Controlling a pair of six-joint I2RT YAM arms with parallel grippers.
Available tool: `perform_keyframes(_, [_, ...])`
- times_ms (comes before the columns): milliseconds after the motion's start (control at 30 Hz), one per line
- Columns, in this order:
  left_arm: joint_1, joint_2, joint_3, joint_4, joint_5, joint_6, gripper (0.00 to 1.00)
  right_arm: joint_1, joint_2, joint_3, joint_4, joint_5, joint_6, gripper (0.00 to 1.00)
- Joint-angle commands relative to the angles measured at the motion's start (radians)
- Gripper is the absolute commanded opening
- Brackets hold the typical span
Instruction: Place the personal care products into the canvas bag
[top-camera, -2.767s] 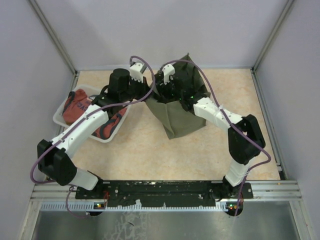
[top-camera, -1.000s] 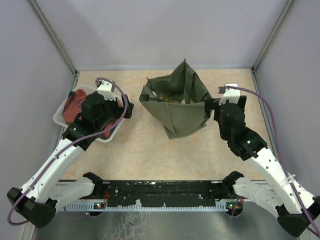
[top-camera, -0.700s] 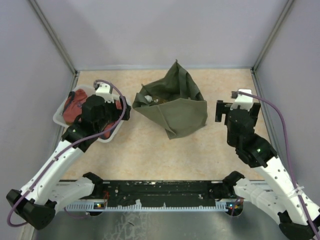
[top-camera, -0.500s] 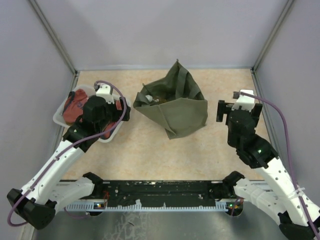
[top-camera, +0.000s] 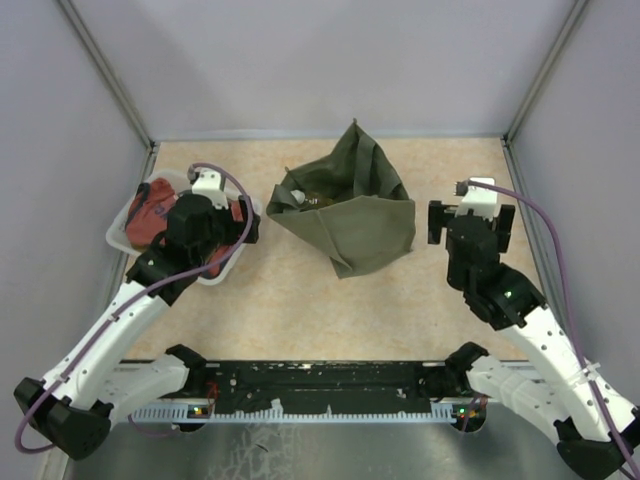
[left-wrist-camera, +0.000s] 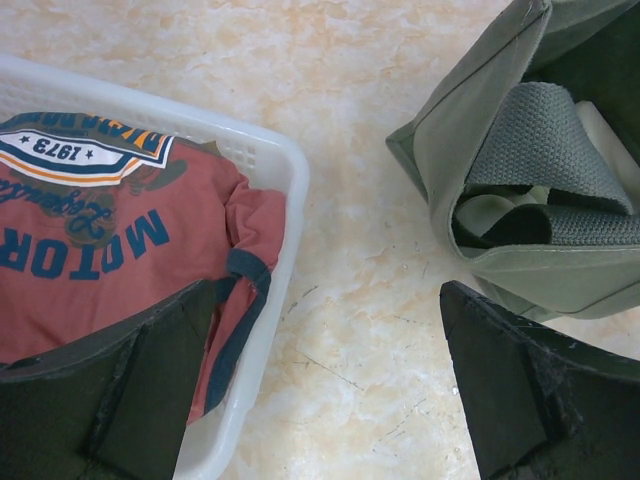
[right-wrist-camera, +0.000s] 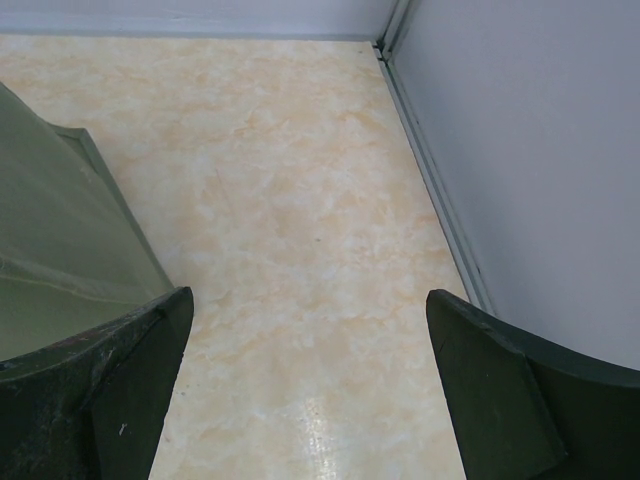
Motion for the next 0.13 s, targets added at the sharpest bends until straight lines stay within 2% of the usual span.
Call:
perform_keyframes(0, [-0.001, -0.015, -0.002, 0.022, -0.001, 0.013, 1.00, -0.001, -0.007, 0.014, 0.052, 0.022, -0.008, 0.99])
perform_keyframes(100, [-0.002, -0.013, 0.001, 0.020, -0.001, 0.013, 1.00, -0.001, -0.006, 0.018, 0.055, 0.018, -0.010, 0.99])
